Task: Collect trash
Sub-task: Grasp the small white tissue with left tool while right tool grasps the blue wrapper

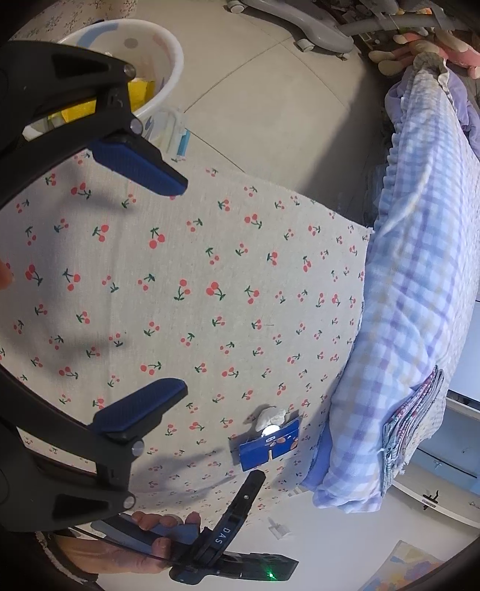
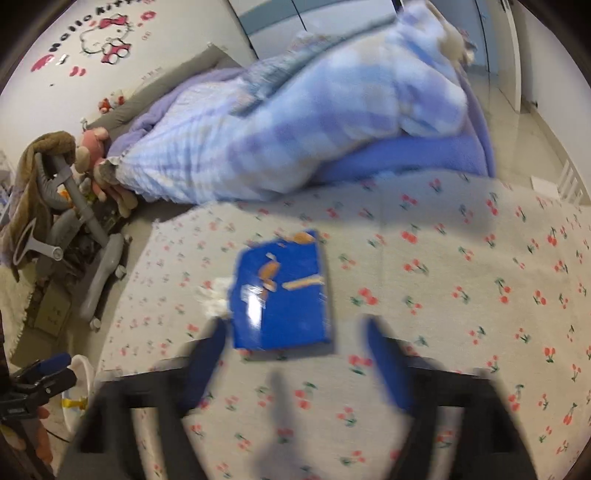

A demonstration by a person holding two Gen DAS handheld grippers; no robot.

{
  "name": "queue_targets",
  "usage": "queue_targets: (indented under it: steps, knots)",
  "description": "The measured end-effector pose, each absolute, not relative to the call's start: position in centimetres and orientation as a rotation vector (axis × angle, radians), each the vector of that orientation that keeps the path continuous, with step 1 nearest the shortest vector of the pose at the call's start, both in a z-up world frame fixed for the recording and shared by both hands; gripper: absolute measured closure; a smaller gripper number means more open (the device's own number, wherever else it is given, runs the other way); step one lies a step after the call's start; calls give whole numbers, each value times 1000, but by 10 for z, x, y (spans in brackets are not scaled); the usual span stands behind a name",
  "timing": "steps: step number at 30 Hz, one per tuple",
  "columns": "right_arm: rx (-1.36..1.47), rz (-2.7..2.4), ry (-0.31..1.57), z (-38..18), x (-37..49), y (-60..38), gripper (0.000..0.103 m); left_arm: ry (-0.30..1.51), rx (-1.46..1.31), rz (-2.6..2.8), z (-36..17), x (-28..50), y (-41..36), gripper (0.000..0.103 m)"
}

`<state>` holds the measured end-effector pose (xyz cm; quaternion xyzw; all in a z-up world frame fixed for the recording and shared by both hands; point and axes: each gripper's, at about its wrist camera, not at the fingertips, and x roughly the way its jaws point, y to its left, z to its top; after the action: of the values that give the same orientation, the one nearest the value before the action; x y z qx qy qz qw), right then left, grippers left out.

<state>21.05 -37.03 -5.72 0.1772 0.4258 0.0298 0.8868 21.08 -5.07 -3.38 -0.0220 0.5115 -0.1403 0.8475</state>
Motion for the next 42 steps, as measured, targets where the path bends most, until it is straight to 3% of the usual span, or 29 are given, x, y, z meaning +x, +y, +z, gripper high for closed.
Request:
queue_targets:
  steps: [8, 9, 10, 11, 12, 16, 20, 24, 26, 28, 29, 32, 37, 40, 42]
  knots:
    - [269, 25, 947, -76, 238, -335, 20, 1082, -55, -266, -35, 210, -41, 4]
    - [249, 10, 949, -78, 240, -333, 32, 1080, -46, -261, -36, 210, -43, 4]
    - [233, -2, 951, -79, 241, -332, 53, 1077, -39, -258, -36, 209, -45, 4]
    - [239, 24, 956, -79, 240, -332, 61, 1074, -30, -259, -36, 209, -48, 4]
    - [263, 57, 957, -77, 238, -333, 81, 1073, -24, -261, -36, 208, -50, 4]
    - [230, 51, 948, -64, 222, -342, 93, 1064, 11, -286, -35, 210, -69, 4]
    - [251, 14, 948, -58, 200, -371, 93, 1043, 59, -320, -35, 219, -100, 4]
    - [354, -7, 934, -60, 185, -404, 85, 1030, 88, -378, -38, 237, -145, 17]
    - [375, -18, 931, -61, 182, -414, 72, 1019, 89, -407, -41, 247, -168, 22]
    - [380, -29, 923, -64, 181, -419, 37, 1010, 84, -433, -45, 253, -185, 28]
    - [379, -35, 913, -64, 179, -421, 33, 1006, 84, -446, -47, 257, -194, 33]
    - [375, -29, 901, -67, 179, -425, 33, 1017, 66, -470, -58, 268, -214, 42]
    - [393, -4, 880, -70, 182, -429, 30, 1032, 18, -475, -70, 283, -227, 47]
    - [387, 25, 885, -74, 189, -422, 25, 1027, 34, -459, -73, 289, -227, 74]
    - [375, 45, 882, -76, 194, -417, 19, 1036, 15, -468, -73, 293, -222, 79]
